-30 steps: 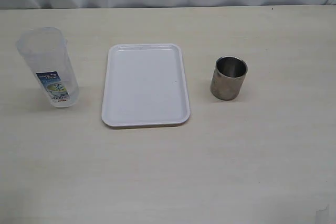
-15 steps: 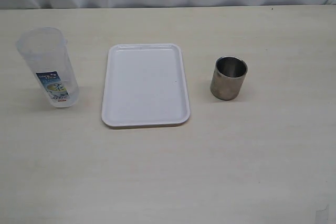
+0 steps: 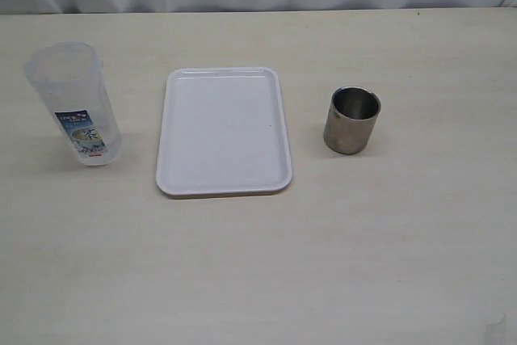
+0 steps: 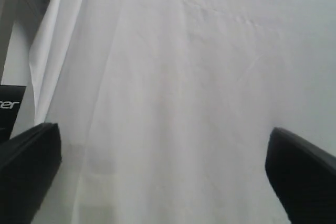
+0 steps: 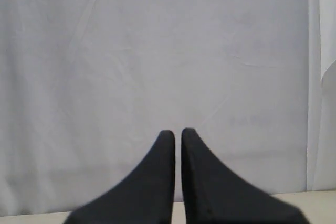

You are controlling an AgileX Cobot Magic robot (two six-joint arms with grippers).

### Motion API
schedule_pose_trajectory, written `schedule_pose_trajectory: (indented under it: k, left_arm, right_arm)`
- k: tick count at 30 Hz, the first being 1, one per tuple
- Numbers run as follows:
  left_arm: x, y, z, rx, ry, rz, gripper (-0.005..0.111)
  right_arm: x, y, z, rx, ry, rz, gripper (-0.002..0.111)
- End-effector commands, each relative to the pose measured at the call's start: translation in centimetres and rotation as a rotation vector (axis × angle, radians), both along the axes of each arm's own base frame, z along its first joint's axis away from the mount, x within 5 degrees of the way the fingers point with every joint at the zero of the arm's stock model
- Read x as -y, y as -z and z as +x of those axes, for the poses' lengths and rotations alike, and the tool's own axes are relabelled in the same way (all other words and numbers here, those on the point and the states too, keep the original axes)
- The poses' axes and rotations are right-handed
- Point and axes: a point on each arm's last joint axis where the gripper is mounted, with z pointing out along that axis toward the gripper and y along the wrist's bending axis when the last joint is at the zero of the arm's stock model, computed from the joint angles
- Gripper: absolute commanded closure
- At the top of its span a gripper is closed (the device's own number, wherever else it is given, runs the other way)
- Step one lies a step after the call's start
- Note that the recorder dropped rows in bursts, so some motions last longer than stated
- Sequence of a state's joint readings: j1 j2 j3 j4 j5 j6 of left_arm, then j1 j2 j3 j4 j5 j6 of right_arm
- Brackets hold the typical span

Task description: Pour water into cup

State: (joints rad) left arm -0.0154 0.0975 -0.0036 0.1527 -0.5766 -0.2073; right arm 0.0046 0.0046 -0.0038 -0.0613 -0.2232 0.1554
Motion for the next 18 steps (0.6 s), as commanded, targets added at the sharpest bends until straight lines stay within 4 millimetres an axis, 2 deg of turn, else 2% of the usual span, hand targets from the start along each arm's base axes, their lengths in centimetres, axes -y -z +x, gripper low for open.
schedule_pose_trajectory:
  k: [1,4,8,14,18]
  left_arm:
    - [0.5,0.1,2.6,-0.08,0.045,0.017,0.002]
    - [0.6,1.0,5.0,-0.199,0.06,0.014,0.002]
    - [1.1,3.2,7.6,-0.363,0.101,0.051,0.002]
    - [1.9,6.4,10.3,-0.516,0.181,0.071,0.002]
    - [2.1,8.2,11.3,-0.58,0.2,0.081,0.002]
  right_arm:
    - [0.0,0.0,-0.1,0.011,-0.002,0.008,0.104]
    - [0.0,0.0,-0.1,0.011,-0.002,0.008,0.104]
    - [0.0,0.1,0.0,0.005,-0.002,0.008,0.104]
    - [0.0,0.1,0.0,0.005,-0.002,0.008,0.104]
    - [0.0,0.1,0.0,0.005,-0.002,0.008,0.104]
